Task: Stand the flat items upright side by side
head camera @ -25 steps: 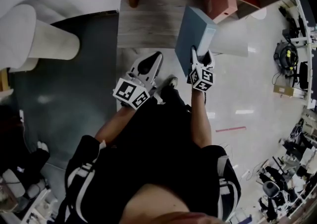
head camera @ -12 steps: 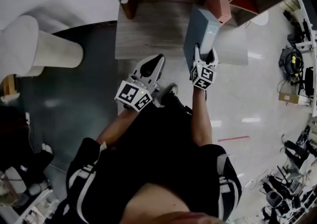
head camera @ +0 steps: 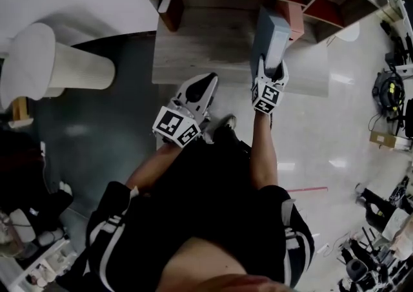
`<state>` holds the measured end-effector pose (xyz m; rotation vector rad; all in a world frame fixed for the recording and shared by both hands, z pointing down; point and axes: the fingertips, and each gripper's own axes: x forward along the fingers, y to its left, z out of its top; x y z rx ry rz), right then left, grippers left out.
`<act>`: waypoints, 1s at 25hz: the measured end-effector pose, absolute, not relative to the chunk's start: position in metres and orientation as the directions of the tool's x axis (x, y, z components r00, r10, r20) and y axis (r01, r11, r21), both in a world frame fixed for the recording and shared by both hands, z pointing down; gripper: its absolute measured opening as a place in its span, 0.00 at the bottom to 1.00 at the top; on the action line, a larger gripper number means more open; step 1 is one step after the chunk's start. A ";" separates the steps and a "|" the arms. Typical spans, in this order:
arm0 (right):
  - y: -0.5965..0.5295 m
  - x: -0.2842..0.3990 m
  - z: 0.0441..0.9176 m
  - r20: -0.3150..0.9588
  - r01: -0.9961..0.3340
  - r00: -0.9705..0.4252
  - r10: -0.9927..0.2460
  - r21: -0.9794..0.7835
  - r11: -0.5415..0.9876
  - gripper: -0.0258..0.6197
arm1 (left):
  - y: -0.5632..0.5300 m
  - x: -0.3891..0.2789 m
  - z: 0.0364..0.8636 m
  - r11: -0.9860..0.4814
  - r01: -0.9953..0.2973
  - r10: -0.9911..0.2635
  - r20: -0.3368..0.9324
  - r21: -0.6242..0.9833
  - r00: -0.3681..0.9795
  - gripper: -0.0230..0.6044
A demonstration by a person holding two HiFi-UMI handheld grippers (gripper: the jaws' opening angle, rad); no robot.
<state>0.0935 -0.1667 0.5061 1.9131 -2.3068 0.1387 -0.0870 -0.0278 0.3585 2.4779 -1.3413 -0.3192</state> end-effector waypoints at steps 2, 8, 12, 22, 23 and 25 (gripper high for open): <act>-0.170 0.092 0.515 0.170 -0.981 -0.184 -0.968 0.030 0.191 0.50 | -0.030 -0.086 0.362 -0.513 -0.776 -0.842 -0.039 0.366 0.538 0.08; -0.164 0.094 0.524 0.175 -0.983 -0.175 -0.969 0.033 0.183 0.50 | -0.034 -0.086 0.365 -0.516 -0.773 -0.838 -0.029 0.370 0.545 0.08; -0.135 0.100 0.537 0.227 -0.989 -0.126 -0.966 0.044 0.140 0.50 | -0.031 -0.087 0.365 -0.528 -0.761 -0.830 -0.041 0.376 0.556 0.08; -0.082 0.097 0.588 0.410 -0.997 -0.059 -0.910 0.028 0.077 0.51 | -0.023 -0.080 0.372 -0.574 -0.718 -0.791 -0.042 0.394 0.610 0.08; -0.082 0.097 0.592 0.422 -0.997 -0.054 -0.905 0.028 0.072 0.50 | -0.024 -0.078 0.372 -0.576 -0.716 -0.790 -0.042 0.394 0.612 0.08; -0.086 0.100 0.596 0.435 -0.997 -0.049 -0.899 0.026 0.067 0.50 | -0.026 -0.074 0.369 -0.578 -0.715 -0.789 -0.045 0.392 0.613 0.08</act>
